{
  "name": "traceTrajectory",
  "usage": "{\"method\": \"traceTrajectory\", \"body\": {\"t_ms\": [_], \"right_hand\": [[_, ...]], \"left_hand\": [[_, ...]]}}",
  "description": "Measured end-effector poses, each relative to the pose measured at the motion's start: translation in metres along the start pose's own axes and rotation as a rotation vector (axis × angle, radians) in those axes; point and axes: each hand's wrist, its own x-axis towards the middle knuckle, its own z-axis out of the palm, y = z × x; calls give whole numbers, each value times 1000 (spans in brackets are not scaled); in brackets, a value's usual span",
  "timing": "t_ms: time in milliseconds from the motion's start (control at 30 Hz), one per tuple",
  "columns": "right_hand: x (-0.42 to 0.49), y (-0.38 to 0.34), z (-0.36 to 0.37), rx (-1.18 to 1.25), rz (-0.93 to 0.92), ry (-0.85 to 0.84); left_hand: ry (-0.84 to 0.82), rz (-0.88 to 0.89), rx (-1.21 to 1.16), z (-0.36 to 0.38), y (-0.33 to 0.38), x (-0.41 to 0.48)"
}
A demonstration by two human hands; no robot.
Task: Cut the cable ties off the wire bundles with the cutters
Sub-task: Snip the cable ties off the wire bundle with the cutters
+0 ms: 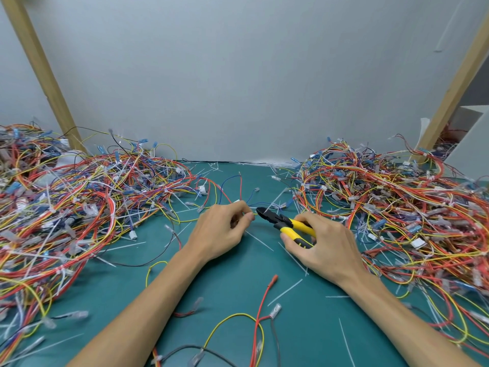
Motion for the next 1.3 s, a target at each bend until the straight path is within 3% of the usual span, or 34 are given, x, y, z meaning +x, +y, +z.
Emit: {"method": "traceTrajectory", "body": {"t_ms": [267, 633, 1300], "right_hand": [[-1, 0, 4, -45, -12, -37], [3, 5, 5, -40, 24, -14], [2, 7, 5, -39, -17, -43]], "left_hand": [[-191, -41, 118, 2, 7, 5], [-29, -14, 98, 9, 6, 1], [-40, 11, 150, 6, 8, -1]]}}
